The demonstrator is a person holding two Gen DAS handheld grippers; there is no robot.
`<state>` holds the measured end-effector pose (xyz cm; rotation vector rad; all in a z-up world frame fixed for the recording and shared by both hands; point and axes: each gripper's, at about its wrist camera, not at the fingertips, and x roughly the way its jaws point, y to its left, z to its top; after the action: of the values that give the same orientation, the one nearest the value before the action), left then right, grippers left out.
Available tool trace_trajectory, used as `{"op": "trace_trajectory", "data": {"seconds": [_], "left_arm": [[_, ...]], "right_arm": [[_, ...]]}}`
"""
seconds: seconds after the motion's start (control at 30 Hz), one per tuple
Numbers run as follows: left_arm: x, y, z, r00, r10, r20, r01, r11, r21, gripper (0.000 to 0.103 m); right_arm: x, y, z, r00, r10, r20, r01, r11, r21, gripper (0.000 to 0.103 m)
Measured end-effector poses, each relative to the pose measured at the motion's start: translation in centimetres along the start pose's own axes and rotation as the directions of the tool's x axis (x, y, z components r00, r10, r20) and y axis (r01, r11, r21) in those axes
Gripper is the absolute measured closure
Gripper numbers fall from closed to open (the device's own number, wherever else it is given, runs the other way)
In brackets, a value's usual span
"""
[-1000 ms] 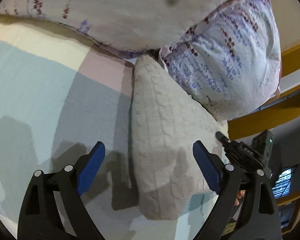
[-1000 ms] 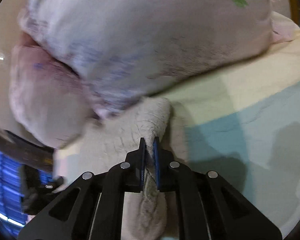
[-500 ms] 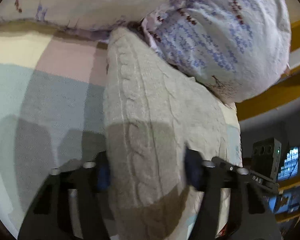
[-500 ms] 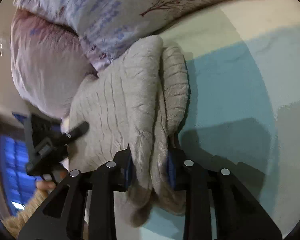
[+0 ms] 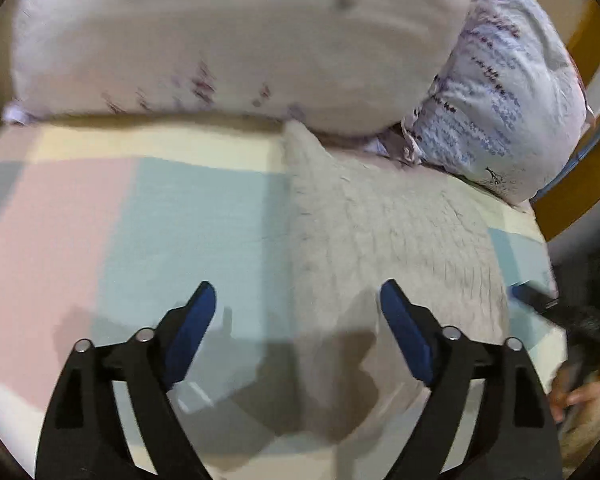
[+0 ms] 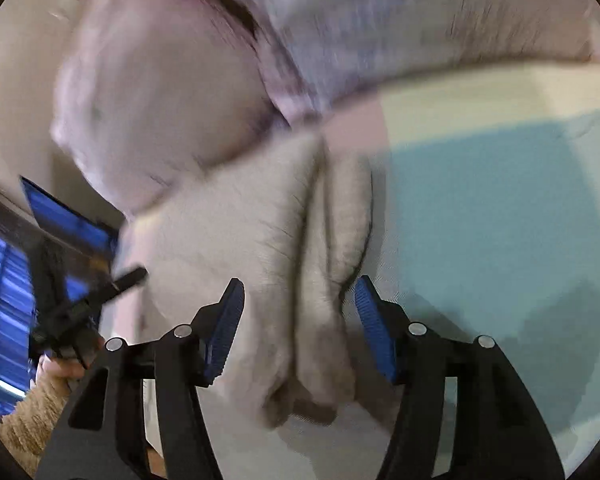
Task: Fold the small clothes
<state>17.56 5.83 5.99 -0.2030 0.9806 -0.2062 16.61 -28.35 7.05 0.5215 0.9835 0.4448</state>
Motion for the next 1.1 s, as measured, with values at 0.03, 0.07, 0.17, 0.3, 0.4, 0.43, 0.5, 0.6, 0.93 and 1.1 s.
{"op": "trace_trajectory", "data": {"seconds": [0.03,0.07,0.17,0.3,0.4,0.43,0.5,0.6,0.93,1.1], "left_arm": [[-0.8,0.0,-0.7,1.0,0.018,0.019,-0.018,1.0,0.013,0.014],[-1.8,0.0,-1.6,0.998,0.04,0.038,-0.041,0.999,0.028,0.013],[-3.6,0.1,-3.9,0.995,0.07,0.064,-0.073,0.996,0.044,0.007],[-4.0,-1.4,-6.3,0.987,0.146,0.07,-0.15,0.987,0.051,0.002],[-3.7,-2.7,-8.1,0.984,0.171,0.039,-0.175,0.979,0.107,0.002],[-3.4,-3.3,-8.9,0.98,0.199,0.026,-0.2,0.97,0.137,0.002],[-3.2,-3.9,-9.9,0.973,0.228,0.016,-0.228,0.958,0.173,0.002],[-2.3,-4.5,-11.2,0.978,0.206,-0.032,-0.198,0.965,0.172,0.002],[-1.0,-4.7,-13.9,0.981,0.191,-0.035,-0.182,0.968,0.174,0.002],[-1.2,-4.8,-14.6,0.982,0.19,0.001,-0.187,0.966,0.181,0.002]], "right_arm": [[-0.3,0.5,-0.6,1.0,0.006,-0.011,-0.006,1.0,-0.019,0.044],[-0.2,0.9,-1.2,0.999,0.0,-0.034,-0.001,0.999,-0.039,0.046],[3.3,1.0,-2.7,0.987,-0.05,-0.153,0.046,0.998,-0.033,0.091],[3.5,-0.6,-2.2,0.992,-0.107,-0.06,0.11,0.992,0.058,0.093],[3.0,1.3,-3.1,0.989,-0.132,-0.064,0.132,0.991,-0.003,0.088],[2.4,2.0,-3.8,0.989,-0.139,-0.06,0.138,0.99,-0.023,0.074],[1.3,3.3,-5.5,0.983,-0.185,-0.014,0.184,0.981,-0.062,0.018],[0.6,4.6,-8.7,0.957,-0.29,0.027,0.291,0.946,-0.141,0.001],[3.1,5.9,-14.0,0.876,-0.483,-0.006,0.465,0.847,-0.258,0.001],[3.0,6.3,-14.6,0.858,-0.512,0.029,0.503,0.828,-0.249,0.001]]}}
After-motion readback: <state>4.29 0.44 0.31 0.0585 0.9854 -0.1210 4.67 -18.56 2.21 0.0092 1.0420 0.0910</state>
